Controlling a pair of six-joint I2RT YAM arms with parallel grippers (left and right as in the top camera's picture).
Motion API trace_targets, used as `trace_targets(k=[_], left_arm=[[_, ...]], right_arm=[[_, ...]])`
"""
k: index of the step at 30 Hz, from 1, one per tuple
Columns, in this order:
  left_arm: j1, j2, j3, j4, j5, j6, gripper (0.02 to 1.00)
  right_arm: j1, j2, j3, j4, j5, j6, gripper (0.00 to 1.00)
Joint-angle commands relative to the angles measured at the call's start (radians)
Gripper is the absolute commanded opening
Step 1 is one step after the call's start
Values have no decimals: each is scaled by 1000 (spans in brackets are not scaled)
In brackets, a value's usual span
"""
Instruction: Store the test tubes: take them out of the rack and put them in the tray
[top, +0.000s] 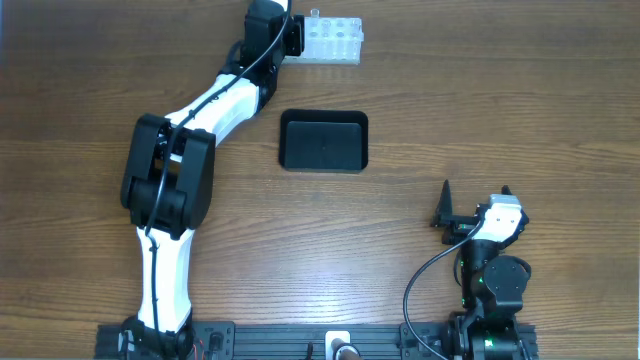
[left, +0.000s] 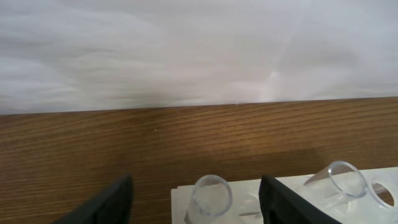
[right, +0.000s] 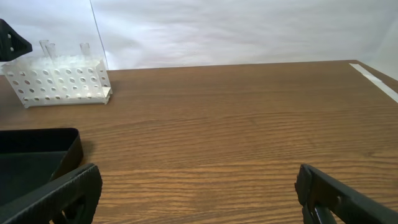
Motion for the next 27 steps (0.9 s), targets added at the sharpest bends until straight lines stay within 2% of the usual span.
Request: trace_targets(k=[1,27], left_arm=[[-5,21,25,1,7,-4,621],[-12,37,25,3,6,-4,474]], right_arm=[[5,-5,-7,1,12,-1,991],[5,-5,-7,1,12,-1,991]])
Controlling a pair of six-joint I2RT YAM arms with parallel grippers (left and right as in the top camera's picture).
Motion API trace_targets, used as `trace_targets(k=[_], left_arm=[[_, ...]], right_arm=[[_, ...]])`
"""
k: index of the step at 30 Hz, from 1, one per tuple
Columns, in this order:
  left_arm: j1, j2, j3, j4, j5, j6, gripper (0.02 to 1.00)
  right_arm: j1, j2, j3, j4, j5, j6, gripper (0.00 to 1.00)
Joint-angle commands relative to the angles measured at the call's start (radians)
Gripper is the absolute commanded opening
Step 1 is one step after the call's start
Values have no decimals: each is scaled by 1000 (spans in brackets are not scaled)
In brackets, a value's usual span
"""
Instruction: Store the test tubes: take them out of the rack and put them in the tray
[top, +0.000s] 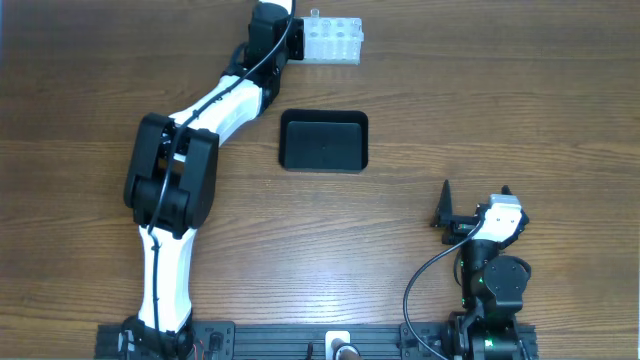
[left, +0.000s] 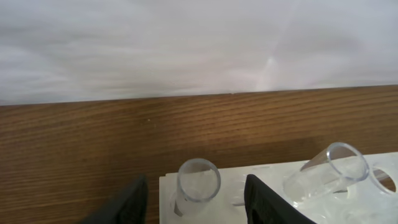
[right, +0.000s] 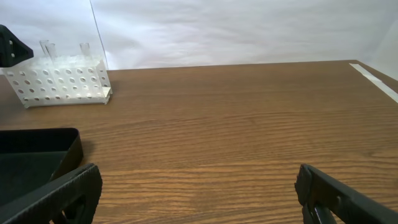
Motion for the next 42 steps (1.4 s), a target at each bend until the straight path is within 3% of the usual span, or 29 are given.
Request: trace_targets(k=[1,6,26,42], left_arm=[[-3,24,25,19,6,-3,461],[-2,24,25,30,6,-3,443],[-2,24,25,41,6,-3,176],[-2,23,25,40,3,-3,126]], right_arm=[[5,-5,-7,1,12,-1,993],[5,-5,-7,1,13,0,993],[5,-5,-7,1,12,-1,991],[5,-5,-7,1,12,-1,991]])
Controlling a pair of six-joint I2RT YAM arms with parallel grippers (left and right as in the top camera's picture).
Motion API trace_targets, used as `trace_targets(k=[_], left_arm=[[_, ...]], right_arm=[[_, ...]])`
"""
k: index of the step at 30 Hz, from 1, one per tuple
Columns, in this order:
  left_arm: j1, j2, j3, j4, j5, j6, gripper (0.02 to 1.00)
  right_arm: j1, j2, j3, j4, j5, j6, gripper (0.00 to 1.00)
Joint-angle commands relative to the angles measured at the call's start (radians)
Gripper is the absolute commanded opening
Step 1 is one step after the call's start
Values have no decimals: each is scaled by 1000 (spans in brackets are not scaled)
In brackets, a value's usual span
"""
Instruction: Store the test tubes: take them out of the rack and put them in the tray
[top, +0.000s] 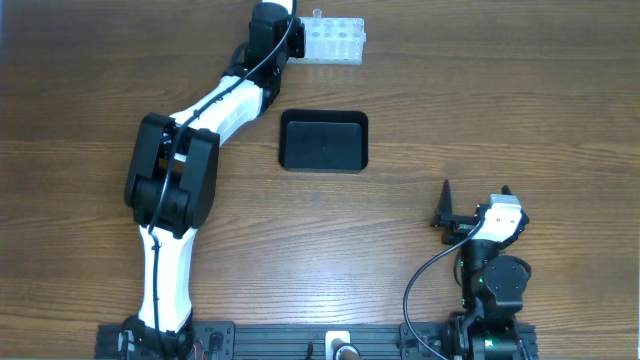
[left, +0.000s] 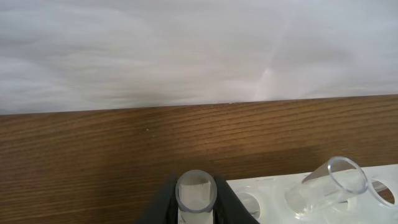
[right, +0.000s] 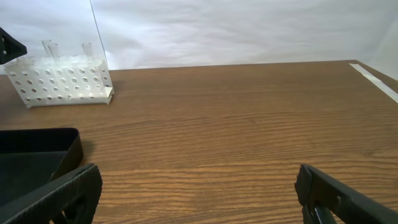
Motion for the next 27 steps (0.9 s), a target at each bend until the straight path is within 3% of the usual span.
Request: trace_targets(k=[1,9,22,27], left_arm=[[0,20,24,5,2,-3,123],[0,-61,24,-28,2,0,82],[-5,-351,24,-51,-26,57,97],[-48,-433,24,-235,-19,-17,112]], right_arm=[[5,-5,-7,1,12,-1,991],[5,-5,-7,1,12,-1,993],[5,-5,-7,1,12,-1,993],[5,-5,-7,1,12,-1,993]])
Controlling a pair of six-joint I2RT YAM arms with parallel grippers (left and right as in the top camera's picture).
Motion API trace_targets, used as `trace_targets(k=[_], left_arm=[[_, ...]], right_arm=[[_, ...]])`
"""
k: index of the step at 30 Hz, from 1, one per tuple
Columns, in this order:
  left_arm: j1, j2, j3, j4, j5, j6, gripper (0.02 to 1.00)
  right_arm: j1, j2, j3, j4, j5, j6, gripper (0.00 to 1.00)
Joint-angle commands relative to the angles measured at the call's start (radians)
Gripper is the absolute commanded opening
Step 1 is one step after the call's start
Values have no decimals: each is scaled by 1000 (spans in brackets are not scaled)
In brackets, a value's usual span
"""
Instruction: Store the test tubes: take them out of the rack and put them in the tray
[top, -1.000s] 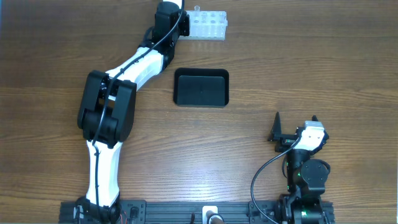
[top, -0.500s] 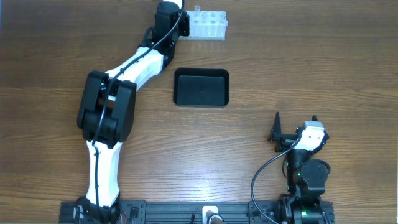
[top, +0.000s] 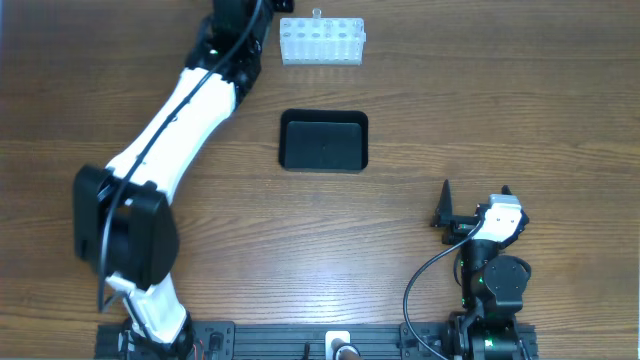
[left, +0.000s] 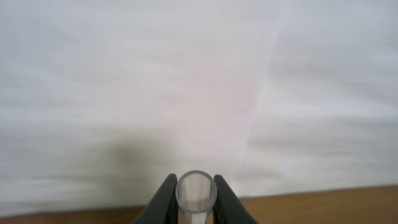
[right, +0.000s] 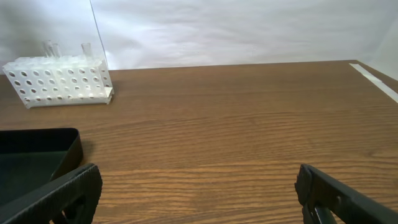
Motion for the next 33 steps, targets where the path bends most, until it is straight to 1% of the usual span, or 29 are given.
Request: trace_targets(k=[1,3,6,9,11,13,21,33], left_arm=[[-50,-67,13,-179,0,-80,104],[-74,-69,13,-301,-2,-142,95],[-105,-56,13,-502,-17,-259,47],[-123,-29,13,-679,-24,-384,42],[-130,-5,13,-761,-31,-435,42],[-134,23,13,-822,-35,-453,42],[-134,90,13,-913,-14,-453,40],[-147,192,13,-941,-15,-446,42]], right_arm=[[5,-5,-7,1,12,0,991],[5,-5,-7,1,12,0,991],[5,-5,-7,1,12,0,991],[5,-5,-7,1,12,0,993],[5,-5,-7,1,12,0,993],[5,-5,-7,1,12,0,993],[5,-5,-7,1,12,0,991],[5,-5,-7,1,12,0,993]])
